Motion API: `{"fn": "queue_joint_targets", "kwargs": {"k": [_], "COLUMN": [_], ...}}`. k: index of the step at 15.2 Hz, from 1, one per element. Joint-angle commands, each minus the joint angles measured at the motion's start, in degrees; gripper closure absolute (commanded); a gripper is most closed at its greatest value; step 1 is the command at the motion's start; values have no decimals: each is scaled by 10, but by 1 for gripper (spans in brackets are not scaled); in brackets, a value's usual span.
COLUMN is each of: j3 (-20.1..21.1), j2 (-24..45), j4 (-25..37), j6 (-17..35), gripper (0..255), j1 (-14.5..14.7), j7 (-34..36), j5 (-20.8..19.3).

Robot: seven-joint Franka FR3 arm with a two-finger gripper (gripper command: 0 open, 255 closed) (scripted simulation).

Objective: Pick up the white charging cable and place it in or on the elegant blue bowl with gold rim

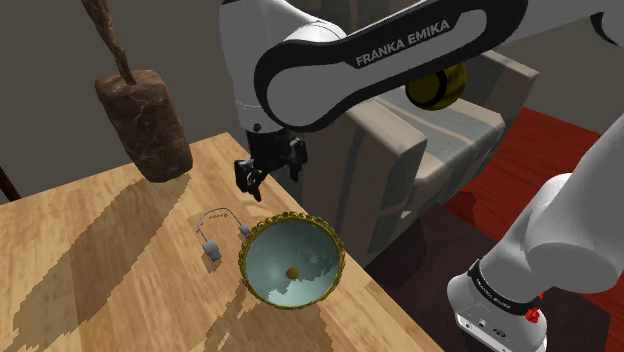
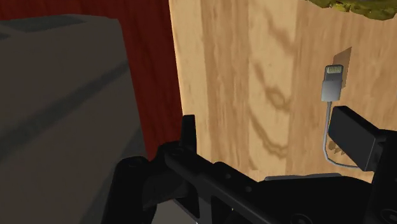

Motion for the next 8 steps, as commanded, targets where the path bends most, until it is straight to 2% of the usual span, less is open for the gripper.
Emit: {"fn": "queue_joint_targets", "kwargs": {"k": [1, 6, 8], "j3": [9, 16, 14], "j2": [42, 156, 166], "j4": [30, 132, 134], "j6": [7, 6, 12], "gripper": [0, 0, 0], "j1": [11, 53, 57], "j7": [26, 85, 89], "j5": [-18, -73, -77]}}
